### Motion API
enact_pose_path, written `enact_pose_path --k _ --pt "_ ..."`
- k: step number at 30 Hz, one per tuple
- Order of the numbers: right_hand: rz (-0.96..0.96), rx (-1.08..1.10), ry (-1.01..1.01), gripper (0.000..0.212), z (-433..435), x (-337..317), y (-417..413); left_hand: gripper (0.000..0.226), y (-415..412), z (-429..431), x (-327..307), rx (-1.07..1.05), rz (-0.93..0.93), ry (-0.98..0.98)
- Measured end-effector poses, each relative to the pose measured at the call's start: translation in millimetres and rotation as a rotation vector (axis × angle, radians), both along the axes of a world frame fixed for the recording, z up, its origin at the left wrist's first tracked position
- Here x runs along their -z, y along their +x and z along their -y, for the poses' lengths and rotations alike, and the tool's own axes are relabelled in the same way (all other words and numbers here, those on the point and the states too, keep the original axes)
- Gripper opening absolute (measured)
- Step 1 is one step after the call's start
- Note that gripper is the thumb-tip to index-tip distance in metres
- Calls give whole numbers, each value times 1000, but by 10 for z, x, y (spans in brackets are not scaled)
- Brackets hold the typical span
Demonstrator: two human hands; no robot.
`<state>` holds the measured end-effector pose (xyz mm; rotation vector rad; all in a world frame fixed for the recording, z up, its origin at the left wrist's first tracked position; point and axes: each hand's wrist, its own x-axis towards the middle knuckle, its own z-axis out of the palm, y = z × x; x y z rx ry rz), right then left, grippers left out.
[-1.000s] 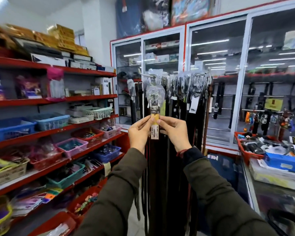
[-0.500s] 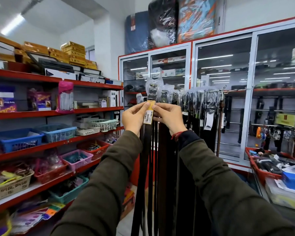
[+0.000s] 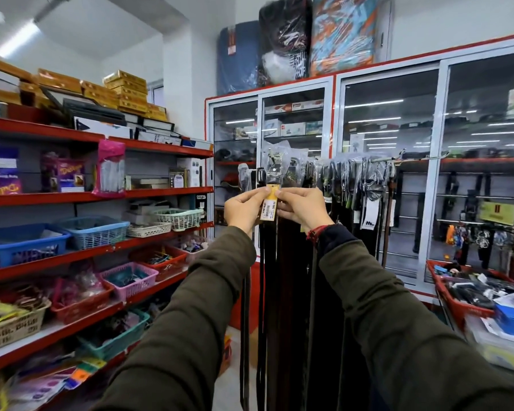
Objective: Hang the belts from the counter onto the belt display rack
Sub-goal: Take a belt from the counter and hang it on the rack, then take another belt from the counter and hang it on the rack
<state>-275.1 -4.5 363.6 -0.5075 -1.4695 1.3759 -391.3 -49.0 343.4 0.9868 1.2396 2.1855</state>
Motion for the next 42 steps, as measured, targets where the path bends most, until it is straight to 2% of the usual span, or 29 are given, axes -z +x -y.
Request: enact_pose_path --k 5,9,13,17,21,29,34,38,42 --pt "87 193 145 18 -207 88 -43 20 1 -228 68 -67 -103 -27" --pt "195 399 373 22 -288 266 -5 37 193 -245 218 -174 -311 30" --pt "196 521 550 29 -189 576 178 44 342 -235 552 -337 -563 97" --pt "220 590 631 38 -126 1013 415 50 555 -121 931 -423 -828 92" --pt "339 715 653 44 -21 1495 781 49 809 -50 1385 -348 -967 30" --pt "636 883 540 43 250 2503 1753 46 1624 107 2407 -93 -1008 -86" --pt "768 986 362 39 486 3100 2522 46 2266 218 2937 94 -1013 -145" --pt "922 1052 201 35 704 3515 3174 46 2791 269 3291 271 -1081 -184" --pt "1035 1151 44 36 1000 3791 3770 46 3377 269 3594 534 -1201 -257"
